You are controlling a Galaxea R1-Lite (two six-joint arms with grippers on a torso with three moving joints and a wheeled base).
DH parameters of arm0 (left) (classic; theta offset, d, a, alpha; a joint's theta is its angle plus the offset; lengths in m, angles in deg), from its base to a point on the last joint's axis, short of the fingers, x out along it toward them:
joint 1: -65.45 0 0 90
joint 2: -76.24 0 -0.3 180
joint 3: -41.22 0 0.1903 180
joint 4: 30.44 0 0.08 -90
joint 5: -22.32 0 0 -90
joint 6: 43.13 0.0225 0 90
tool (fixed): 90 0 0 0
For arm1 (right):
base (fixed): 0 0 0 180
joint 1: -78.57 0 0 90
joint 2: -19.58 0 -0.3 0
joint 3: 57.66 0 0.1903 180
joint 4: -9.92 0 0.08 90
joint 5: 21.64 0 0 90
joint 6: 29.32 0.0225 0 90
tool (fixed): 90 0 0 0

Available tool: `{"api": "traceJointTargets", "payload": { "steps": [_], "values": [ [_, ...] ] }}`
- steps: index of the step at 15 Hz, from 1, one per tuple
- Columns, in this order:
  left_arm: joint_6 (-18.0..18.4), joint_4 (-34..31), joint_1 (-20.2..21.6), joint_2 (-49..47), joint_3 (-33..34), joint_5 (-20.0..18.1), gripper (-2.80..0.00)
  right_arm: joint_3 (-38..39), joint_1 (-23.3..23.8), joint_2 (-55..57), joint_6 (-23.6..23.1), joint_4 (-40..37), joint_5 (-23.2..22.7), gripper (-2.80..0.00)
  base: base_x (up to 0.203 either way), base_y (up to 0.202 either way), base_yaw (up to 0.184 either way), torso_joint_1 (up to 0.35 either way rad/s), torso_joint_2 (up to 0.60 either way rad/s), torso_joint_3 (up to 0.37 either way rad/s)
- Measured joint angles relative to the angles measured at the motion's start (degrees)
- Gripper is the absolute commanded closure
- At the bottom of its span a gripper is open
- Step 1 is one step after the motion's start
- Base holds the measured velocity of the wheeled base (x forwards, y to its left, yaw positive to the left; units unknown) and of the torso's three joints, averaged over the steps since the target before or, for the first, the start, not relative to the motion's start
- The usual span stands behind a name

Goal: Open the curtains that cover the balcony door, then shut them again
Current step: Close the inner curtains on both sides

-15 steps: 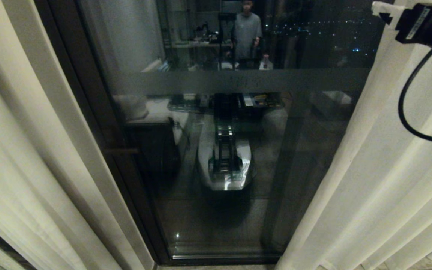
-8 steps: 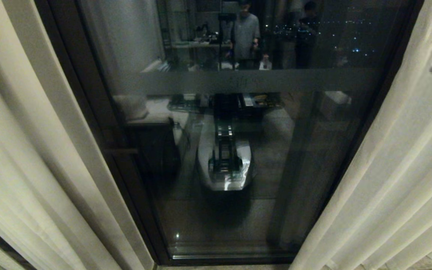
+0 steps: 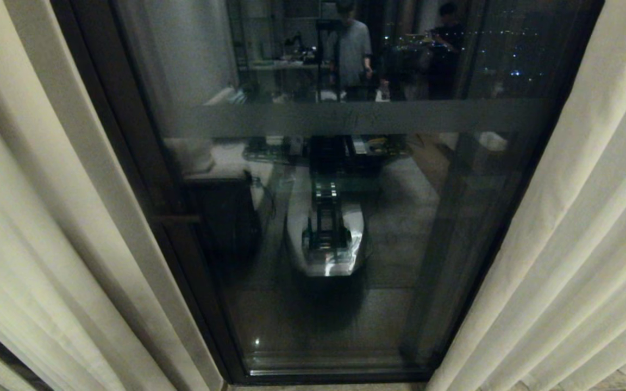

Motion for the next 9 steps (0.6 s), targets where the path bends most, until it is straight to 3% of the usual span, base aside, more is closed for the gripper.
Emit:
{"api": "traceJointTargets", "payload": {
  "steps": [4,9],
  "values": [
    [0.02,0.0,0.0,0.0,0.0,-0.02,0.0,12.79,1.58,-12.09,-4.28,-2.67,-0.05,0.0,0.0,0.0,0.0,0.0,0.0,0.0],
    [0.02,0.01,0.02,0.0,0.0,-0.02,0.0,17.58,1.72,-30.41,-7.59,-19.61,-1.23,0.0,0.0,0.0,0.0,0.0,0.0,0.0]
  ]
}}
